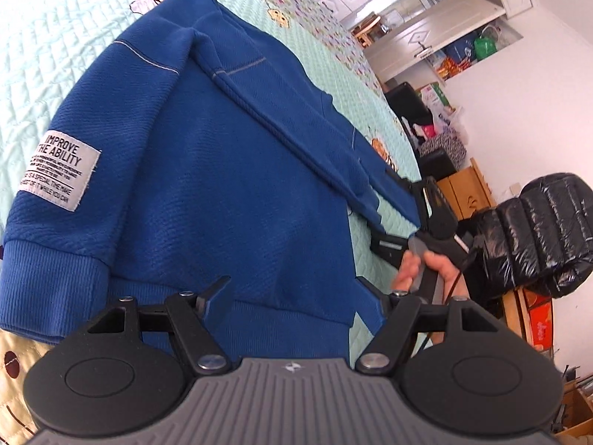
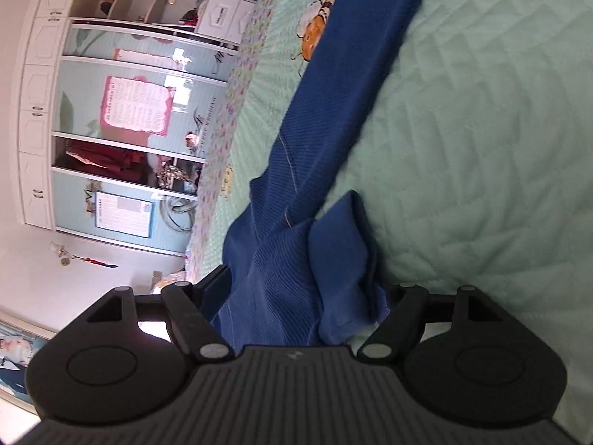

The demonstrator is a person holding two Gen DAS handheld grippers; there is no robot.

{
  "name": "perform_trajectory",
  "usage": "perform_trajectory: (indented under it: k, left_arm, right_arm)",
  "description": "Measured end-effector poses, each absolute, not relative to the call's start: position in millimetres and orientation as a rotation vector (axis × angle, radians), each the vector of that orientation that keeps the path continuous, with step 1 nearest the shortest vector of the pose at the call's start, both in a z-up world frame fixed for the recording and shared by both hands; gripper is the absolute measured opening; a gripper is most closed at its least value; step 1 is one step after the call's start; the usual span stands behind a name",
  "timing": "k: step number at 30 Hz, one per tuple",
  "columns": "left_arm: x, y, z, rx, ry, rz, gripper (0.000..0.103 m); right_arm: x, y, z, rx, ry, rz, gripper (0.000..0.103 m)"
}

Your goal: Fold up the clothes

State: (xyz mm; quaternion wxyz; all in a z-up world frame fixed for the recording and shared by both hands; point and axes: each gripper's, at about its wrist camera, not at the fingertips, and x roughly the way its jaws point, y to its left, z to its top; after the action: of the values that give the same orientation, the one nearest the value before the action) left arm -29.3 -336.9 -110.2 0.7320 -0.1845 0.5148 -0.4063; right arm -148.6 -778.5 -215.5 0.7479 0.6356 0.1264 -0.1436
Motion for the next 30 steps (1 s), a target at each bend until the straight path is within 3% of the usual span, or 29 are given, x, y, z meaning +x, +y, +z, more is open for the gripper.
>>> perform_trajectory:
  k: [2,4,5,6,7,8,17,24,30]
  left_arm:
    - [-31.6,-335.3,-110.7,-0.396,1.135,-0.885,0.072]
    - [-32.2,-331.7,-112.4,-0.406,1.147,-0.867,0.072]
    - [-31.8,-328.7,-113.1,-0.413,1.152,-0.860,0.072]
    - [-31.0,-325.2,-113.6,-0.421,1.156,-0.853,0.072]
    - [-30.2,-321.8,-114.1,-0.429,1.160,-0.847,0.072]
    - [-29.2,-317.9,-114.0,-0.435,1.159,-0.842,0.072]
    - [-19.3,-274.8,-110.9,-0.522,1.120,-0.818,0.072]
    - [-13.7,-234.3,-107.0,-0.596,1.075,-0.807,0.072]
    - [-11.6,-200.2,-106.4,-0.651,1.038,-0.784,0.072]
  right_arm:
    - [-146.4,-780.6,-215.8,1.385,0.279,-0.309,0.074]
    - [-144.4,-782.2,-215.8,1.372,0.293,-0.310,0.062]
    - [-142.9,-783.7,-216.8,1.359,0.314,-0.310,0.047]
    - [-142.7,-784.8,-219.0,1.352,0.334,-0.316,0.024]
    - [-144.5,-785.0,-220.5,1.349,0.348,-0.326,0.014]
    - [-146.2,-785.1,-221.6,1.344,0.361,-0.335,0.011]
    - [-104.9,-733.5,-105.2,0.880,0.353,-0.279,0.010]
    - [-43.9,-626.3,-4.3,0.432,0.332,-0.003,0.010]
    - [-46.3,-508.5,-8.9,-0.012,0.441,0.285,0.010]
